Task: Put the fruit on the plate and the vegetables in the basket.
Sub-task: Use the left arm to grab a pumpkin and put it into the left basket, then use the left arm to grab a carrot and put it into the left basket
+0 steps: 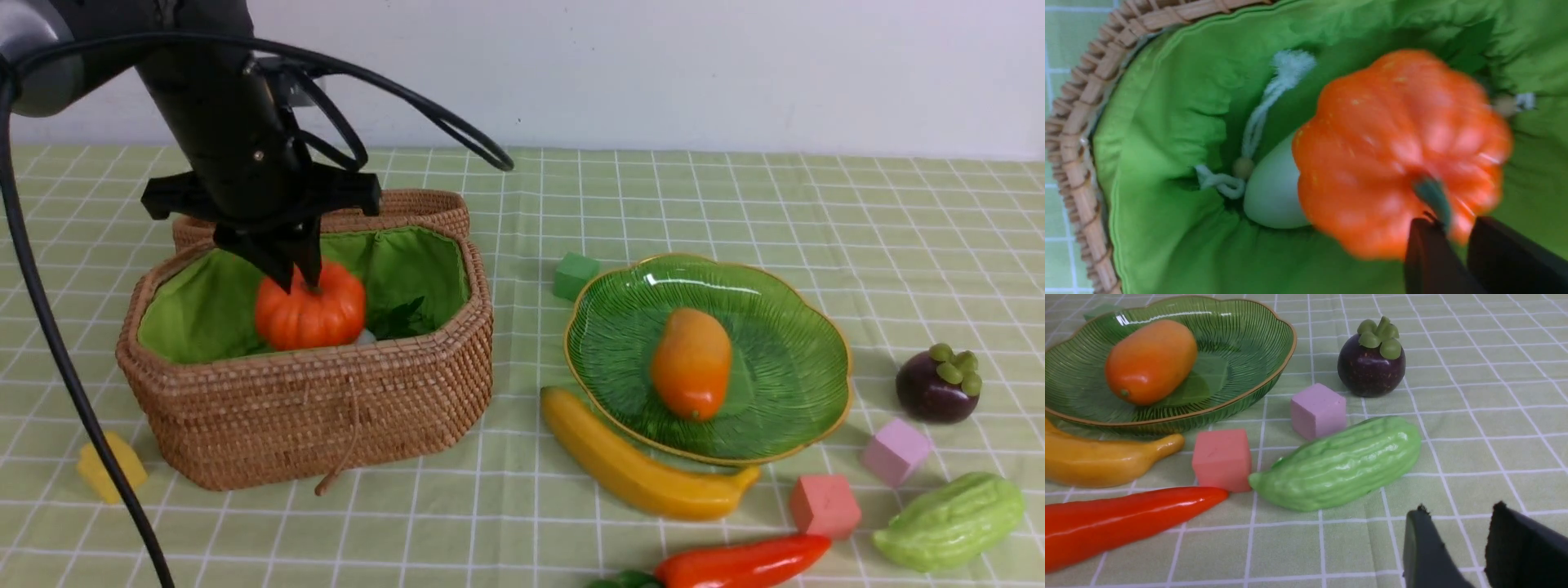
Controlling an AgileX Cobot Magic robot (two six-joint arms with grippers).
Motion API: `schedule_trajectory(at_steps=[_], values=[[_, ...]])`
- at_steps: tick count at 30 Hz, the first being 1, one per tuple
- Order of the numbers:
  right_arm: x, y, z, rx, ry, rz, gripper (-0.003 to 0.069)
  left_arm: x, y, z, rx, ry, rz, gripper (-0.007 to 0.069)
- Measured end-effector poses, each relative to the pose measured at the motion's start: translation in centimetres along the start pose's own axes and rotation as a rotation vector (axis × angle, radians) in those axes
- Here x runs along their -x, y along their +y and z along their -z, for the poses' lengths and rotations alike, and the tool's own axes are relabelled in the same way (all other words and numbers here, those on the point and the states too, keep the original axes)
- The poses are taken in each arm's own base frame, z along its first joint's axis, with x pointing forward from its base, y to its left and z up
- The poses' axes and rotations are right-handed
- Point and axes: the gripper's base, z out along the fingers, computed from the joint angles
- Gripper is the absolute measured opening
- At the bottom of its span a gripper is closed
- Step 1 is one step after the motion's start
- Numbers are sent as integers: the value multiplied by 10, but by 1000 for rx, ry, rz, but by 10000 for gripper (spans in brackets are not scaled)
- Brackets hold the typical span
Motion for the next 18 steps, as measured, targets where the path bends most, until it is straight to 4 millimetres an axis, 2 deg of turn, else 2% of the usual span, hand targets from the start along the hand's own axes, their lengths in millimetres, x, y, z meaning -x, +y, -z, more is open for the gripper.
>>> schedule_trajectory(at_steps=[4, 5, 6, 9, 11, 14, 16, 18], values=[[0, 0, 0, 0, 0, 0, 241, 1, -1, -1, -14, -3, 22, 429], [0, 0, 0, 0, 0, 0, 241, 0, -2, -1, -20, -1, 24, 450], [0, 0, 0, 0, 0, 0, 241, 0, -4, 1, -43, 1, 32, 519], [0, 0, 0, 0, 0, 0, 241, -5, -13, 14, -152, 7, 15, 616], [0, 0, 0, 0, 0, 0, 241, -11, -25, 30, -274, 2, -55, 652], [0, 0, 0, 0, 0, 0, 241, -22, -50, 52, -414, -31, -213, 662], [0, 0, 0, 0, 0, 0, 241, -44, -90, 71, -554, -48, -398, 652], [0, 0, 0, 0, 0, 0, 241, -60, -116, 75, -596, -34, -503, 638]])
